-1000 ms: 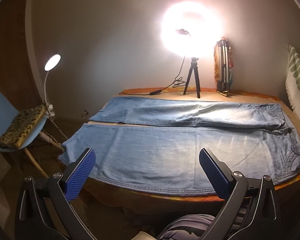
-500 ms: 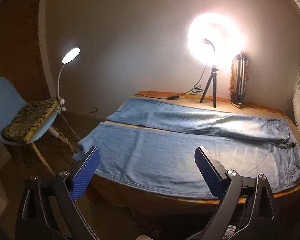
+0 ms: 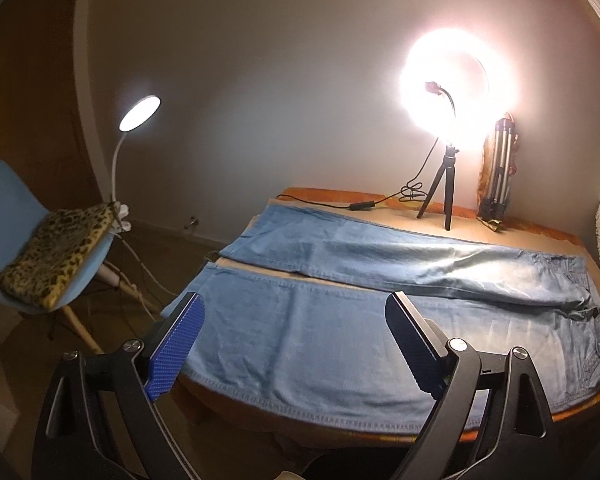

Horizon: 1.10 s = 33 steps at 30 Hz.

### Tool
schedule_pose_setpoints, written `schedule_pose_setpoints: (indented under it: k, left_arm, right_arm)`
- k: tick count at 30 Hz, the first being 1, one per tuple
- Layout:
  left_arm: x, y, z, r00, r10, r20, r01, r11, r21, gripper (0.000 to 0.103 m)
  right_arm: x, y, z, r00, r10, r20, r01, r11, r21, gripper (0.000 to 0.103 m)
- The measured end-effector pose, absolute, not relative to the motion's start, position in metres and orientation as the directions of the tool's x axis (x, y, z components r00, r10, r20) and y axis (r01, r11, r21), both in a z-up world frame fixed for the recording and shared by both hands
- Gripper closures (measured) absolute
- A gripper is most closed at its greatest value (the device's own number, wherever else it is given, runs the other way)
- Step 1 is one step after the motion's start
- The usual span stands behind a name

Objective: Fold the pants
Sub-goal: 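Move the right gripper to the jeans leg edge and close on it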

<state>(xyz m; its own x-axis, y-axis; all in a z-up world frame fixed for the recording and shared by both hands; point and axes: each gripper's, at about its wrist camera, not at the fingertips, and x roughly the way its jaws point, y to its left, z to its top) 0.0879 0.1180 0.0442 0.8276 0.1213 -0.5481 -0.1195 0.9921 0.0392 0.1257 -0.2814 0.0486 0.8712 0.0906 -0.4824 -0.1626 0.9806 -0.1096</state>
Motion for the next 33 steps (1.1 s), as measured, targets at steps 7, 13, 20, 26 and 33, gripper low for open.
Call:
schedule_pose_setpoints:
  k: [7,13,20,26,33]
  left_arm:
    - [0.151,0.114,0.027,0.796,0.075,-0.6,-0.081,0.997,0.017,0.017]
    - [0.217,0.106,0.003,0.766,0.058,-0.641,-0.045,0.998,0.037,0.024]
    - [0.284,0.102,-0.031,0.723,0.03,-0.69,-0.029,0.999,0.013,0.028]
    - [0.323,0.101,-0.053,0.697,0.04,-0.716,-0.025,0.999,0.032,0.031]
    - [0.351,0.103,-0.075,0.665,0.015,-0.747,-0.022,1.0,0.001,0.031]
  right_arm:
    - [0.237,-0.274,0.027,0.785,0.17,-0.596,-0.24,0.97,-0.039,0.006]
    - [0.337,-0.262,-0.014,0.704,0.188,-0.685,-0.296,0.954,-0.042,0.017]
    - [0.447,-0.246,-0.086,0.588,0.143,-0.796,-0.35,0.933,-0.09,0.032]
    - [0.507,-0.241,-0.125,0.525,0.155,-0.837,-0.4,0.913,-0.082,0.037]
    - [0.532,-0.23,-0.16,0.443,0.189,-0.876,-0.482,0.875,-0.055,0.037]
